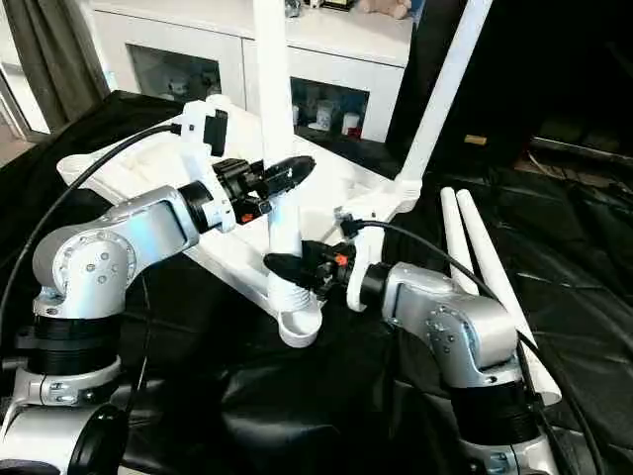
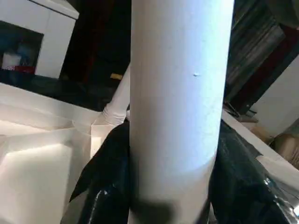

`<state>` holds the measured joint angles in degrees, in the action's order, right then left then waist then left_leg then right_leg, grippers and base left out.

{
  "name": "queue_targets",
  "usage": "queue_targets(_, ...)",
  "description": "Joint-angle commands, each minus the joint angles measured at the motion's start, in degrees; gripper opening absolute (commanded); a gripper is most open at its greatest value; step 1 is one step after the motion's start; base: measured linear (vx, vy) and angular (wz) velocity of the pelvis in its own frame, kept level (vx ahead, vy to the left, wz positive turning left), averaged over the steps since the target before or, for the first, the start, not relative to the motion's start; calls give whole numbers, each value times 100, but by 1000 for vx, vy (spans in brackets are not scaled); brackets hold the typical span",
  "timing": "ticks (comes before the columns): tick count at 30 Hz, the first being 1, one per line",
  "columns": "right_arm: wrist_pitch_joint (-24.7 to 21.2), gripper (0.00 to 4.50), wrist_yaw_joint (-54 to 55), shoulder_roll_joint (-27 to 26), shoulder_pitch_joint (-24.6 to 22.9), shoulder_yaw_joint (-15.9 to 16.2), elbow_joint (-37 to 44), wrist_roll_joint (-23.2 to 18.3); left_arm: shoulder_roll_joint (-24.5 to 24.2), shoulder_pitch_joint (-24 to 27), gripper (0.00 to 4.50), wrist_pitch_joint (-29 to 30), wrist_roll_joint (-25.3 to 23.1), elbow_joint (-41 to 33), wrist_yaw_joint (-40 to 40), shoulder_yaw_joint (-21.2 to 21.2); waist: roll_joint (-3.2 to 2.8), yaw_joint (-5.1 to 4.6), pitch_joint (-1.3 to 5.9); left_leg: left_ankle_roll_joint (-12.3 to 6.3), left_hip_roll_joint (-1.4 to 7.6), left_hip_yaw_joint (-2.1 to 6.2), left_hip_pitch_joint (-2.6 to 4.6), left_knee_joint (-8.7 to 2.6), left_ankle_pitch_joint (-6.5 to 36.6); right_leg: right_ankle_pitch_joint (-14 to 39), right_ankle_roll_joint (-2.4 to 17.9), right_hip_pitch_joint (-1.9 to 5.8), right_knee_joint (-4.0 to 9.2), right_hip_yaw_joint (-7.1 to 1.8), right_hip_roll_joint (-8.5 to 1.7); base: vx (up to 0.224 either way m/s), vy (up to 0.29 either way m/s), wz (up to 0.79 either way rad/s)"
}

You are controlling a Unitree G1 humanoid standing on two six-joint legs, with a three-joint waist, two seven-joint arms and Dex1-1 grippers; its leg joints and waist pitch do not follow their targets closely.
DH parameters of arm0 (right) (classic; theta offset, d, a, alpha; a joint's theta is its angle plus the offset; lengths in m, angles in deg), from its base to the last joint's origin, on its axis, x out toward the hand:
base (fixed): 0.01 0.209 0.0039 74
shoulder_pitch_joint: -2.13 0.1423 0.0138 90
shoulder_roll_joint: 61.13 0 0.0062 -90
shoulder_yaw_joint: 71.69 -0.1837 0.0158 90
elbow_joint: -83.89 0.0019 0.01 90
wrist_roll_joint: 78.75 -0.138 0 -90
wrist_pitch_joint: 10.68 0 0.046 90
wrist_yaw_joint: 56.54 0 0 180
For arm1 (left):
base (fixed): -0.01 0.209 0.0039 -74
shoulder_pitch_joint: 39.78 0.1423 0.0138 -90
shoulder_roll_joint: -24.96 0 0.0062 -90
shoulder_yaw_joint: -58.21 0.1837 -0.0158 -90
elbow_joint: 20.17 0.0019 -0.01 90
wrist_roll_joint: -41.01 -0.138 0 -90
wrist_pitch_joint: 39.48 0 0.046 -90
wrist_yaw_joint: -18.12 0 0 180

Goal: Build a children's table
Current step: Pick table leg

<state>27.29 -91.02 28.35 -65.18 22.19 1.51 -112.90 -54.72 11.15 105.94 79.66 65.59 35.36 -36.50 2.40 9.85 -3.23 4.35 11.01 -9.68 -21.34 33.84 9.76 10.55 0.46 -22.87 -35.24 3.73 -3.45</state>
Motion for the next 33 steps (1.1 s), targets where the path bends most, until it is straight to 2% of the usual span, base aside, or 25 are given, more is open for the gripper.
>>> queue_targets(1,-67,220,-19,90,48,-24,-65,16,17,-149,186,40,132,-244,74,27,31,9,396,246,178,65,50,-381,833,1247,457,292,412,-271,-454,0,0,0)
queue_targets(4,-129,198,-119,138,36,-34,-3,-56,15,-155,186,39,174,-290,184,82,41,12,394,234,178,62,50,-381,800,1202,461,292,410,-273,-453,0,0,0)
queue_targets(12,-134,192,-224,213,40,-58,-28,-105,-63,-124,186,-30,175,-395,398,191,45,9,394,229,180,62,50,-378,792,1188,499,294,404,-272,-455,0,0,0)
queue_targets(13,-110,191,-308,254,29,-68,-26,-120,-135,-72,221,-85,238,-496,626,240,52,10,388,222,176,59,52,-380,807,1230,493,292,410,-269,-453,0,0,0)
queue_targets(15,-66,191,-470,333,0,-70,1,-170,-193,-13,256,-84,341,-585,839,250,45,16,389,219,179,60,53,-381,826,1283,484,294,414,-271,-459,0,0,0)
queue_targets(17,-37,191,-569,386,-24,-61,24,-198,-207,14,259,-51,440,-563,955,204,46,23,388,217,182,57,57,-378,839,1291,510,291,411,-272,-465,0,0,0)
queue_targets(19,13,191,-763,488,-67,-53,71,-252,-279,65,290,-81,528,-517,1201,174,50,28,386,196,175,53,49,-376,826,1256,541,293,408,-271,-454,0,0,0)
queue_targets(21,17,191,-878,547,-83,-54,102,-289,-310,87,300,-187,596,-499,1434,155,47,27,384,199,181,57,51,-379,842,1288,549,294,412,-270,-461,0,0,0)
queue_targets(23,18,191,-947,588,-92,-52,117,-313,-347,101,262,-253,682,-496,1666,148,43,30,383,191,183,58,54,-384,867,1396,530,292,424,-272,-462,0,0,0)
queue_targets(25,17,191,-993,619,-96,-42,117,-320,-378,91,268,-287,710,-475,1785,138,48,29,384,182,180,57,58,-381,885,1409,530,290,428,-270,-462,0,0,0)
queue_targets(26,28,191,-1051,669,-96,-11,112,-306,-395,46,263,-246,740,-402,1820,108,30,29,382,188,186,61,59,-385,914,1418,538,285,427,-271,-463,0,0,0)
queue_targets(28,46,191,-1115,721,-100,25,108,-296,-435,11,222,-221,764,-338,1902,108,43,28,384,197,181,56,61,-382,907,1436,543,290,427,-271,-460,0,0,0)
queue_targets(29,74,191,-1171,760,-108,55,108,-277,-523,2,217,-192,798,-332,2109,180,23,33,386,199,178,58,63,-380,909,1428,538,287,429,-271,-459,0,0,0)
queue_targets(33,110,191,-1243,815,-118,95,122,-245,-591,10,190,-207,819,-359,2338,292,17,27,395,211,191,63,66,-379,869,1213,636,290,393,-269,-455,0,0,0)
